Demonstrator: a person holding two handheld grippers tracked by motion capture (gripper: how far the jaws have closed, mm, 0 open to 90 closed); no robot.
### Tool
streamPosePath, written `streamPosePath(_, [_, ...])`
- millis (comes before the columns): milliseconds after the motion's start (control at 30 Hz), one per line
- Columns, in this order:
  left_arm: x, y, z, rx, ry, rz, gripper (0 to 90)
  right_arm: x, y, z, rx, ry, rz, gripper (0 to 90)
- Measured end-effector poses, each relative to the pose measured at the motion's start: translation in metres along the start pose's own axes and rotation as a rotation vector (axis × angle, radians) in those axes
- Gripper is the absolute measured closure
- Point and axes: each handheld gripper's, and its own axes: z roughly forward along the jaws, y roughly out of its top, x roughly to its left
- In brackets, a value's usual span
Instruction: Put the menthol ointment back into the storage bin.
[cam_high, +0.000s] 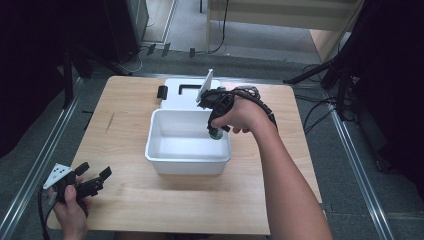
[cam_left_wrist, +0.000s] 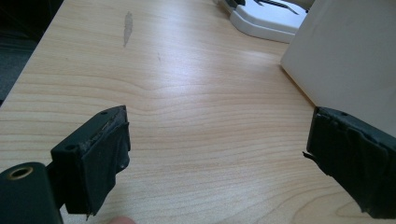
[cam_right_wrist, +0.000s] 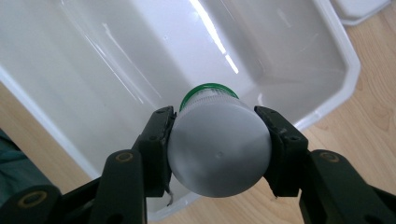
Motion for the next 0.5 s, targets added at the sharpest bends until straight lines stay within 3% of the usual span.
streamPosePath(300, [0.0, 0.0, 0.0, 0.003, -0.003, -0.002, 6.8, 0.0, 0.004, 0.024, 0.013, -0.017, -0.079, 51.5])
streamPosePath(500, [0.0, 0.0, 0.0, 0.005, -0.003, 0.001, 6.7, 0.0, 0.003, 0.04, 0.018, -0.016, -0.102, 51.5])
